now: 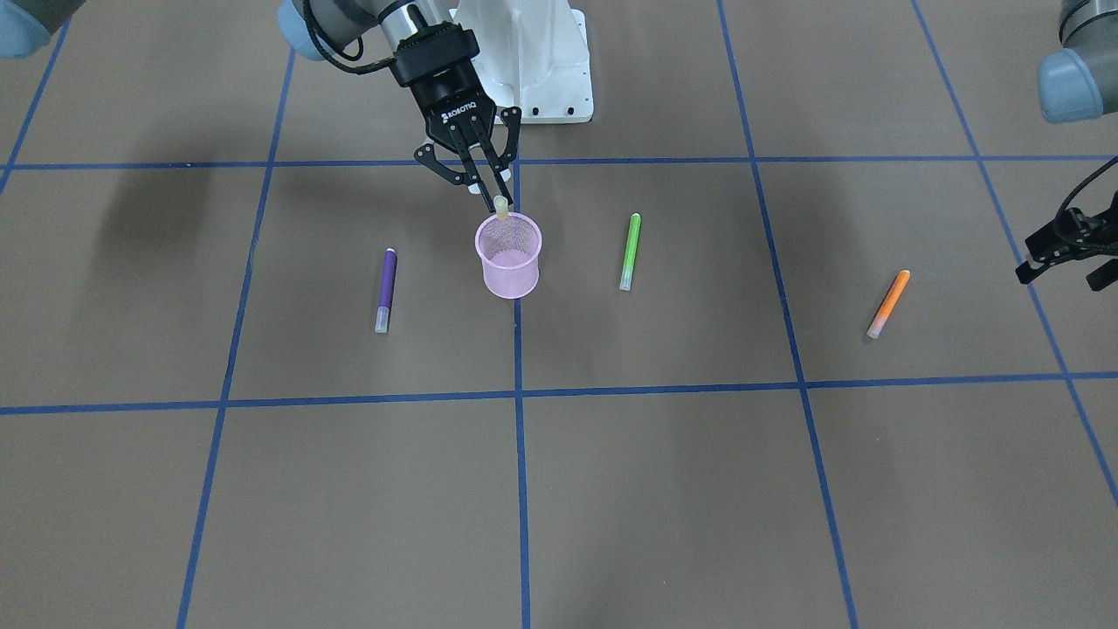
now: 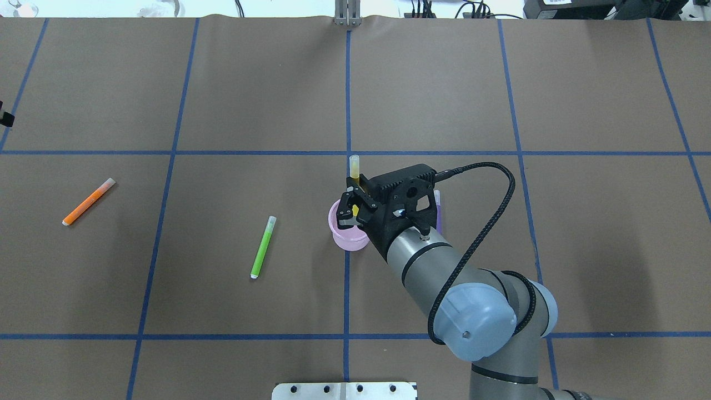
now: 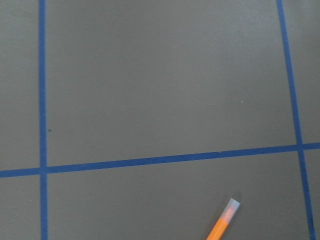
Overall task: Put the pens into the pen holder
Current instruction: 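Release the highlighter into the cup while the left gripper descends to the orange marker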
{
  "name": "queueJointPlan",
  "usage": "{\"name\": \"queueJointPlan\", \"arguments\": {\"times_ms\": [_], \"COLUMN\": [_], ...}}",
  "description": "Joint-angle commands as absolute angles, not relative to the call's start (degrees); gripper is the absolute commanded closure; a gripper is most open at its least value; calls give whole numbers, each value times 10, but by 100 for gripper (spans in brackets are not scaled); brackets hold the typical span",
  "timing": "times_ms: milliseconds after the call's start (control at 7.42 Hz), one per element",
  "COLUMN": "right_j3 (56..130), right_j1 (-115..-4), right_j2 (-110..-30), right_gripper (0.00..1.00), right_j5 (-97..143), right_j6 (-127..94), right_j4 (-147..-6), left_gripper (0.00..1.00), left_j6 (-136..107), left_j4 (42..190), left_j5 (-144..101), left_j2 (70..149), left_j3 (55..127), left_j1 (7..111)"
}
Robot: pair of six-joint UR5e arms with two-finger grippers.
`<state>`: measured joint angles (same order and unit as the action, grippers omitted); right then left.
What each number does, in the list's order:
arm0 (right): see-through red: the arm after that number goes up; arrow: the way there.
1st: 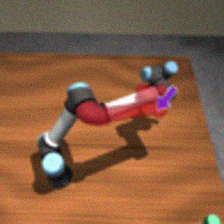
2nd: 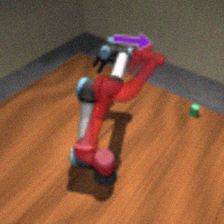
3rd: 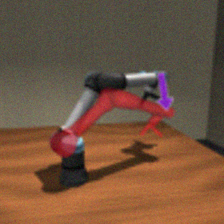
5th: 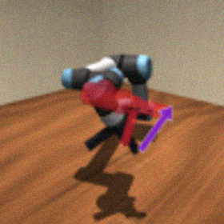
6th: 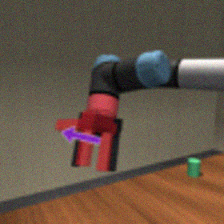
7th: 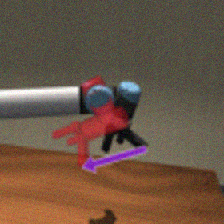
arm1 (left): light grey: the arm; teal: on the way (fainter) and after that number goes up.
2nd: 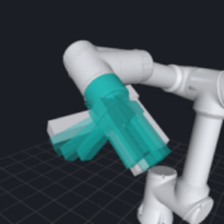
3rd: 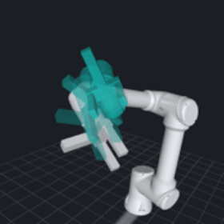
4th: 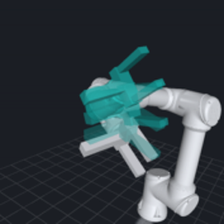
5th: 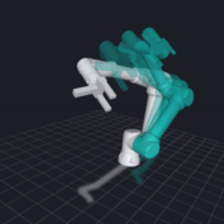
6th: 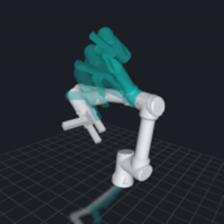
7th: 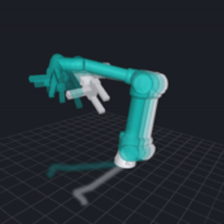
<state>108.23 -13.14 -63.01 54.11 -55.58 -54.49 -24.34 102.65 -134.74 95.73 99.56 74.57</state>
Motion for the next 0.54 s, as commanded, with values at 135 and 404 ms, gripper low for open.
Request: {"name": "queueJointPlan", "arguments": {"times_ms": [135, 404], "right_j3": [1059, 1052], "right_j1": [-128, -124], "right_j2": [-623, -623], "right_gripper": [100, 100], "right_j5": [533, 533], "right_j6": [-556, -556], "right_j4": [-544, -544], "left_gripper": [0, 0], "left_j6": [-248, -302], "left_j4": [1026, 1026], "left_j5": [-1327, -1325], "left_j2": [964, 969], "left_j3": [1014, 1040], "left_j1": [699, 661]}}
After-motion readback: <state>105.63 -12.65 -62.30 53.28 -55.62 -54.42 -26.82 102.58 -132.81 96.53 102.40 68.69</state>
